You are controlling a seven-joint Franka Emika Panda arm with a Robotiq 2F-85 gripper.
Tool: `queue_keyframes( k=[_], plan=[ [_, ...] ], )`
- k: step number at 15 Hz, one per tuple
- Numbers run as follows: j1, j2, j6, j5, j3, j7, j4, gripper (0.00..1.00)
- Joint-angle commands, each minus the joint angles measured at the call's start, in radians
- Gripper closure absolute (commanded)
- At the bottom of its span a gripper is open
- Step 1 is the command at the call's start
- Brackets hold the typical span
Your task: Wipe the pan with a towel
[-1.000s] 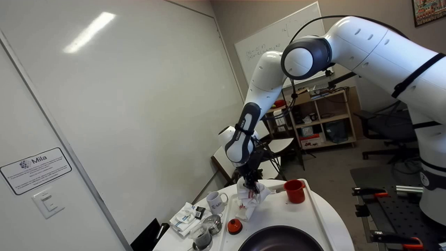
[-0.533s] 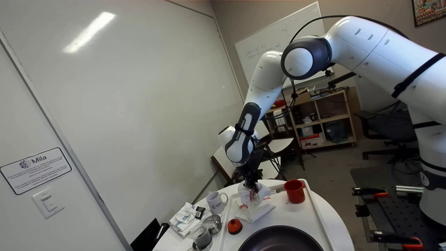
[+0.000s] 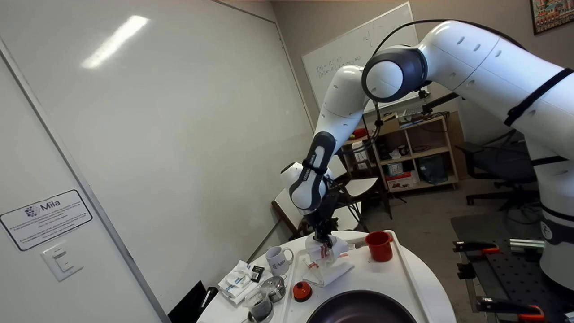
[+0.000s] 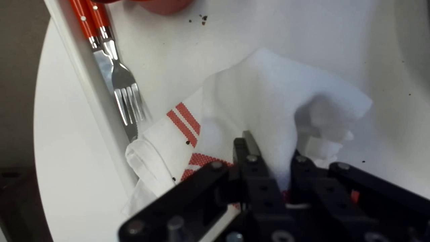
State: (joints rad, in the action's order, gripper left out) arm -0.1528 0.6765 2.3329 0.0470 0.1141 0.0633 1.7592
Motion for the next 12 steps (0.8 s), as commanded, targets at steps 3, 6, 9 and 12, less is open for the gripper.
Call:
queue_keyframes(
  k=[3, 6, 9, 12],
  plan=[
    [0.055, -0.126, 0.096, 0.073, 0.005, -0.005, 0.13, 0.97],
    [0.099, -0.168, 0.119, 0.121, 0.001, -0.016, 0.164, 0.97],
    [0.134, -0.18, 0.11, 0.146, -0.02, -0.01, 0.163, 0.97],
    [0.157, -0.156, 0.089, 0.14, -0.051, 0.001, 0.129, 0.97]
  ],
)
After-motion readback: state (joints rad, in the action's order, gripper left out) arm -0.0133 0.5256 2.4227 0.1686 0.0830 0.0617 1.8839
